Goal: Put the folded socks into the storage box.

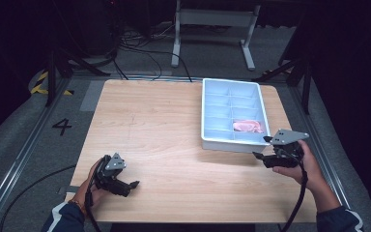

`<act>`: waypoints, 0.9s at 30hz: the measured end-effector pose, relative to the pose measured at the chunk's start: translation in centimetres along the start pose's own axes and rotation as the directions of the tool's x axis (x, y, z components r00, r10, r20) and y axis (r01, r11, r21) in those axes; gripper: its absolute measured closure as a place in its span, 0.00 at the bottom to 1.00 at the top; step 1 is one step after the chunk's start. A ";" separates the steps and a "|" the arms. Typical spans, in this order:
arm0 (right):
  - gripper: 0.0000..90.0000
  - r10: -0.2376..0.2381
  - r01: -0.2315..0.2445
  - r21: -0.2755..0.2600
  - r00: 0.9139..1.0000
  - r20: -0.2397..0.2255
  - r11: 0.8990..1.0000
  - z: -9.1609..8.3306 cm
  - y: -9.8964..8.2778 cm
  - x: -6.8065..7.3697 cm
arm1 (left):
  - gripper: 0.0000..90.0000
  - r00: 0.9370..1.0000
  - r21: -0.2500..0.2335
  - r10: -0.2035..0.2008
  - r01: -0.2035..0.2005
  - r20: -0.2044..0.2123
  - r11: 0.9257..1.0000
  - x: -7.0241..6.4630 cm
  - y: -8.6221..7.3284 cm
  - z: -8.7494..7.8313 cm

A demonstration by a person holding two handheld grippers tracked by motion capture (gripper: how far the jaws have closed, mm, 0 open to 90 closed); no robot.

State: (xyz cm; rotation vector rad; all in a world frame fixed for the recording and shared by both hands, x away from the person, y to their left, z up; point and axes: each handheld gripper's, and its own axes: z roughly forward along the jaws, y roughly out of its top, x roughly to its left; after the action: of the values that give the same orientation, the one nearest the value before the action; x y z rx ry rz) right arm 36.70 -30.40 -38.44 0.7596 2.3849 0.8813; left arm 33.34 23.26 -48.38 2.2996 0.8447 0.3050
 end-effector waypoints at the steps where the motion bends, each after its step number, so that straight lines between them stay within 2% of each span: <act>1: 0.36 -0.004 0.004 0.002 1.000 0.001 1.000 -0.1 -0.1 0.1 | 0.00 1.000 0.000 0.000 0.000 -0.001 1.000 0.0 0.0 0.0; 26: 0.36 -0.013 0.012 0.026 1.000 0.025 1.000 -1.1 -4.0 1.7 | 0.00 1.000 -0.001 -0.007 0.007 0.002 1.000 0.0 0.0 0.0; 27: 0.36 -0.010 0.010 0.029 1.000 0.023 1.000 -1.2 -4.2 1.8 | 0.00 1.000 0.000 0.002 -0.002 -0.001 1.000 0.0 0.0 0.0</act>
State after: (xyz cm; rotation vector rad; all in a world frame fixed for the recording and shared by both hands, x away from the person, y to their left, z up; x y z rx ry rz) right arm 33.33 -32.42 -40.98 0.7642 2.3844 0.8311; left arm 33.35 23.27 -48.38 2.3008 0.8434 0.3065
